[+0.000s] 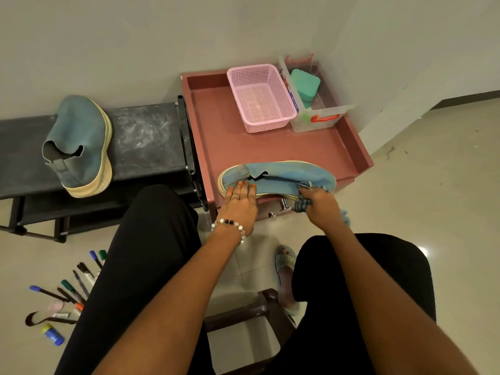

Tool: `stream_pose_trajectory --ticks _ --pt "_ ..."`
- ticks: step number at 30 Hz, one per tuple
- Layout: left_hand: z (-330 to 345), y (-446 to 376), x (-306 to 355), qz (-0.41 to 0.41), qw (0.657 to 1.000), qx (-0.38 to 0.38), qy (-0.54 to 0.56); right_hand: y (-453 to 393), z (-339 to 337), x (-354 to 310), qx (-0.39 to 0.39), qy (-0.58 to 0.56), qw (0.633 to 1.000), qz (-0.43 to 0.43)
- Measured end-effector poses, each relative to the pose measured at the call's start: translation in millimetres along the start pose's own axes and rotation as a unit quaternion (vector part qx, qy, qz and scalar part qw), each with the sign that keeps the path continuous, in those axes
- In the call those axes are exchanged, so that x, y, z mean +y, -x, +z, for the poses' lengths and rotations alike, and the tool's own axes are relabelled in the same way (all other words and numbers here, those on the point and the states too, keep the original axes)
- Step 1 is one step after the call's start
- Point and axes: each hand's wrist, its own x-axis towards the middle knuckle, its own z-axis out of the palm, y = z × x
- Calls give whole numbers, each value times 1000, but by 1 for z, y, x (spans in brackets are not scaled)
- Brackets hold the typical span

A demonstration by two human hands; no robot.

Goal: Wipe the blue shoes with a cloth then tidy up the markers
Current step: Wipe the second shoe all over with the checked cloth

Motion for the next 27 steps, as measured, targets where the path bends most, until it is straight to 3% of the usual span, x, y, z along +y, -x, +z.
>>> stream_pose_trajectory --ticks 6,8,12,18,21,24,27 --pt "-3 -3 0 -5 1000 -19 2 -22 21 -89 12 0 996 -89" --pt "-6 -3 0 -7 1000 -26 -2 -29 18 -89 -3 10 994 -104" --pt "-5 1 5 -13 999 -26 -13 -13 1 -37 -75 -74 981 -163" --pt "-3 -1 7 -16 999 -22 -19 -5 -10 44 -33 -13 998 -57" --pt "-3 -2 7 -20 999 -22 -18 0 9 10 52 5 998 24" --pt "-3 0 7 -17 1000 -20 -13 4 33 -48 56 -6 991 118" --pt "-4 0 5 -15 1000 -26 -1 -5 44 -88 90 -84 991 56"
